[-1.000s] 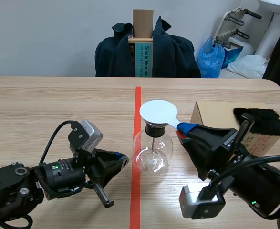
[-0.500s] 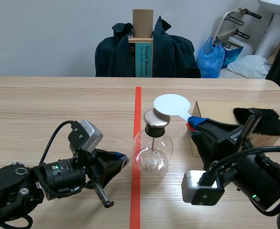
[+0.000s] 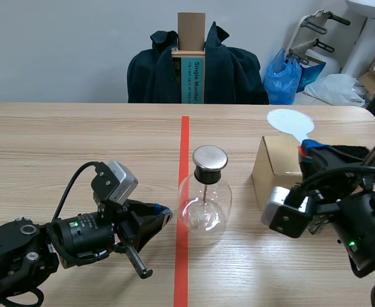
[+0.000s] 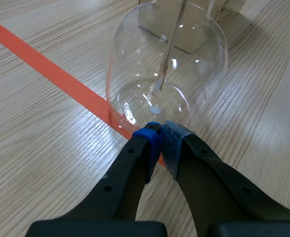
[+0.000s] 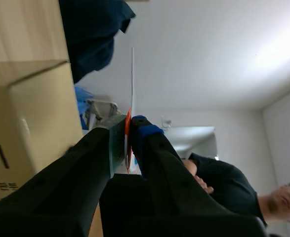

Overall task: Do the electroscope experiment.
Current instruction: 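Move the plate toward and away from the electroscope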

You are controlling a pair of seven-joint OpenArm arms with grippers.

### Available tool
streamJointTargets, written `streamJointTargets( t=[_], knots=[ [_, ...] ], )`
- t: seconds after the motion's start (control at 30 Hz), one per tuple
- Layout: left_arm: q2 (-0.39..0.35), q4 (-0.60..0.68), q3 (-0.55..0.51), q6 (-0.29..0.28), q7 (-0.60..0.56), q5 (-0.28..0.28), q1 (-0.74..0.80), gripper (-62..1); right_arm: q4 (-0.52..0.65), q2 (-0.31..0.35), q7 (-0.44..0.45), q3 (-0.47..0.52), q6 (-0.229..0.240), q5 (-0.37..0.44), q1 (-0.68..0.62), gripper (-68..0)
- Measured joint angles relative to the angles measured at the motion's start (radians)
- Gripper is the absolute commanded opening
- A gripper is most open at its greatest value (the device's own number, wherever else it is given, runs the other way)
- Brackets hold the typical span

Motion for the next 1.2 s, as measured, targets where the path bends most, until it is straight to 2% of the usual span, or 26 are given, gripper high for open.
streamJointTargets(
  t=[0.1,0.23,0.4,0.7,0.87,1.07,1.2],
  knots=[
    [0.000,0.000,0.000,0.000,0.000,0.000,0.000,-59.1,0.002,0.000,0.005,0.040,-0.072,0.005,-0.034,-66.7],
    [0.000,0.000,0.000,0.000,0.000,0.000,0.000,-59.1,0.029,0.000,0.025,0.115,-0.124,0.030,-0.106,-66.7],
    [0.000,0.000,0.000,0.000,0.000,0.000,0.000,-59.1,0.114,0.000,0.033,0.194,-0.122,0.074,-0.209,-66.7],
    [-0.013,0.016,-0.001,0.000,0.001,-0.001,0.008,-59.1,0.359,0.000,0.036,0.331,-0.122,0.201,-0.326,-66.7],
    [-0.108,0.220,-0.086,0.000,0.003,-0.004,0.135,-59.1,0.428,0.000,0.040,0.381,-0.122,0.259,-0.352,-66.7],
    [-0.306,0.570,-0.260,0.000,0.003,-0.014,0.389,-59.1,0.435,0.000,0.040,0.404,-0.122,0.276,-0.352,-66.7],
    [-0.415,0.748,-0.389,-0.001,0.003,-0.087,0.584,-59.1,0.435,0.000,0.039,0.415,-0.120,0.330,-0.352,-66.7]
  ],
)
